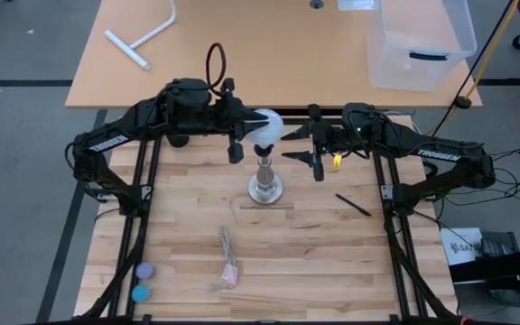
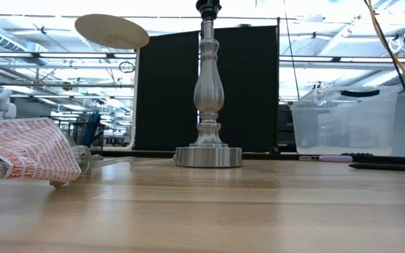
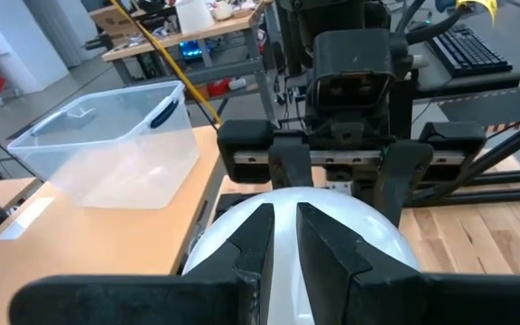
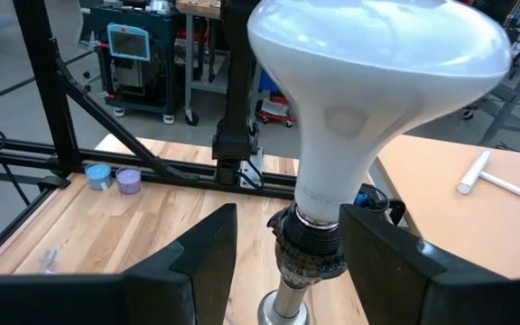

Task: Screw lightbulb
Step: Insert the lightbulb into the lamp

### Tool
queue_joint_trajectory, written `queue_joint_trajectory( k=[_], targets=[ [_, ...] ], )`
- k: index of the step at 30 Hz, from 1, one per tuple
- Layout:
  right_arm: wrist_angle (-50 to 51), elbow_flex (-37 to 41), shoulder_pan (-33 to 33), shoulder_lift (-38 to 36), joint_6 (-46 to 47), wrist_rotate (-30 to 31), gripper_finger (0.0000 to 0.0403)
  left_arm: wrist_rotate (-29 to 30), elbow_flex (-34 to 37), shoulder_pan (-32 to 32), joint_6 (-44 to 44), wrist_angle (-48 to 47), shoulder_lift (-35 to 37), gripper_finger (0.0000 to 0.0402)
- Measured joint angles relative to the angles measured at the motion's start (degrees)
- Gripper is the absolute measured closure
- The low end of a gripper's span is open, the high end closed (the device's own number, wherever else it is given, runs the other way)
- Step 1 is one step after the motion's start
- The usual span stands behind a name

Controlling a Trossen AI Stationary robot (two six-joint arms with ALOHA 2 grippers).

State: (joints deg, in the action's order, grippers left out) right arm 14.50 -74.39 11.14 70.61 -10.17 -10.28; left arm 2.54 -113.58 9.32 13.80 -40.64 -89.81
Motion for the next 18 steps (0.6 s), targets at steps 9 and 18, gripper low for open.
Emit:
queue_joint_trajectory(
  k=[9,18],
  targets=[
    [-0.04,0.00,0.00,0.00,-0.11,0.00,0.0216,0.05,0.11,-0.09,0.12,0.65,0.18,0.0344],
    [-0.03,0.00,-0.15,0.31,-0.07,0.02,0.0216,0.05,0.09,-0.10,-0.32,0.18,-0.01,0.0344]
  ],
)
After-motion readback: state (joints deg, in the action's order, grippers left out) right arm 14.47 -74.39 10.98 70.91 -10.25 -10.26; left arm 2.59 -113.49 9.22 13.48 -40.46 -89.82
